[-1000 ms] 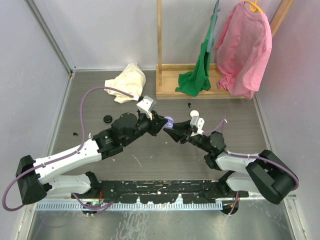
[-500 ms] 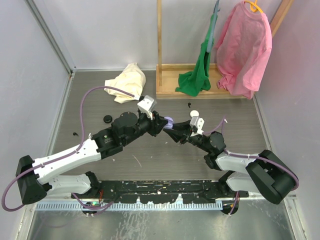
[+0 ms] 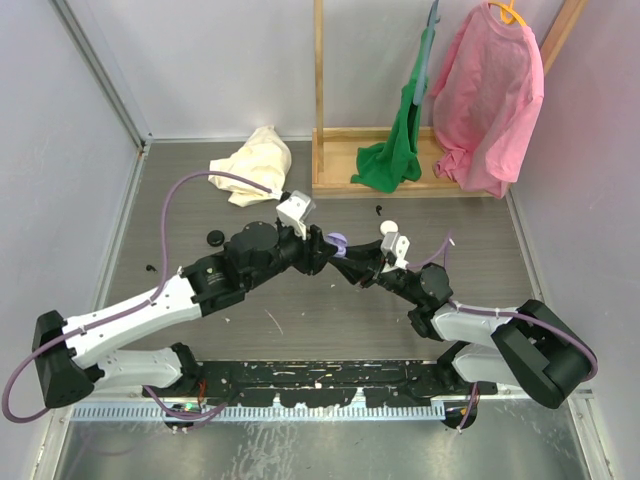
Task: Insert the wireless bluetooth earbuds into the charging case
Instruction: Place the earbud in the charging case, then close the charging case.
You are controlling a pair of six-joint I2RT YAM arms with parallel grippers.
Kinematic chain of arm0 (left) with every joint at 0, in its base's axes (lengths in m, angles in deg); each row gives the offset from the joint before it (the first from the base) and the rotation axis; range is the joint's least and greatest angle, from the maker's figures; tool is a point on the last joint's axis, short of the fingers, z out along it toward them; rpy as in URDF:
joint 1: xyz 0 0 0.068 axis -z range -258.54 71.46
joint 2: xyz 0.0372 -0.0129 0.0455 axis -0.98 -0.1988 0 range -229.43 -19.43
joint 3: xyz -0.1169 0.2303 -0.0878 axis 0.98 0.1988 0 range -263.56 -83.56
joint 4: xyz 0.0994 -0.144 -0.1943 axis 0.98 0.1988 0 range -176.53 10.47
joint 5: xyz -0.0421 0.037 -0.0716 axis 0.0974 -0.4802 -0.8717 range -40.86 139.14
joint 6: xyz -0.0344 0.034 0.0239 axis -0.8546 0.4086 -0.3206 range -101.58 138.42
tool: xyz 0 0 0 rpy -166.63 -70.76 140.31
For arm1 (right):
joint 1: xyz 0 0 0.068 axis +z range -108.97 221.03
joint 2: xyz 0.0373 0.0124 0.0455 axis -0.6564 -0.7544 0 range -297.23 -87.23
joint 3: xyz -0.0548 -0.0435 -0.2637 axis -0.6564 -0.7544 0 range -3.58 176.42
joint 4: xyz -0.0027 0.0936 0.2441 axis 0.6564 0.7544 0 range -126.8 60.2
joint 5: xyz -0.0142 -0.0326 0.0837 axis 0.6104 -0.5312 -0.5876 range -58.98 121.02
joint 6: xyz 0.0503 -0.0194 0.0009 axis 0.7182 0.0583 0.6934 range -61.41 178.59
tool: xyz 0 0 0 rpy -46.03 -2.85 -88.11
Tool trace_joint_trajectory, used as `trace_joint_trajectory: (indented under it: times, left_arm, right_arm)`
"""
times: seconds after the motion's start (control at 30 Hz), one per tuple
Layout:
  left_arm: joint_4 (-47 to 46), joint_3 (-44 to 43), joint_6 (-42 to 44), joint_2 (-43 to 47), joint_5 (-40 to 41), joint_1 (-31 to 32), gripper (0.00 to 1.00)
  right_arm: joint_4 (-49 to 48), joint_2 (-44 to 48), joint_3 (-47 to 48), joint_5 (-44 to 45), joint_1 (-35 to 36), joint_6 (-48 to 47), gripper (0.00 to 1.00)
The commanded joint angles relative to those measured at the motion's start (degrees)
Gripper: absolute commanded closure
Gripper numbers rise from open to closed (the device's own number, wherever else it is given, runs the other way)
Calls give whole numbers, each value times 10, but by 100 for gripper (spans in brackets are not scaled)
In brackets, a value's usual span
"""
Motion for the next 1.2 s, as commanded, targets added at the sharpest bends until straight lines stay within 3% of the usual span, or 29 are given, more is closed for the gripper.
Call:
trace_joint_trajectory:
  times: [0.0, 0.23, 0.43, 0.77, 1.17]
  left_arm:
    - [28, -43, -5, 36, -3, 1, 51]
    - [103, -70, -14, 47, -65, -19, 35]
    - [122, -71, -50, 56, -191, -78, 26]
    - [70, -48, -136, 33, -368, -168, 23]
    - [35, -39, -186, -13, -433, -192, 25]
  right_arm:
    - [-50, 1, 15, -6, 3, 0, 99]
    - [-51, -3, 17, -26, 3, 1, 99]
    - [-60, -12, 26, -55, 3, 12, 99]
    - [-62, -24, 47, -107, 3, 28, 99]
    - [-81, -42, 58, -127, 3, 48, 99]
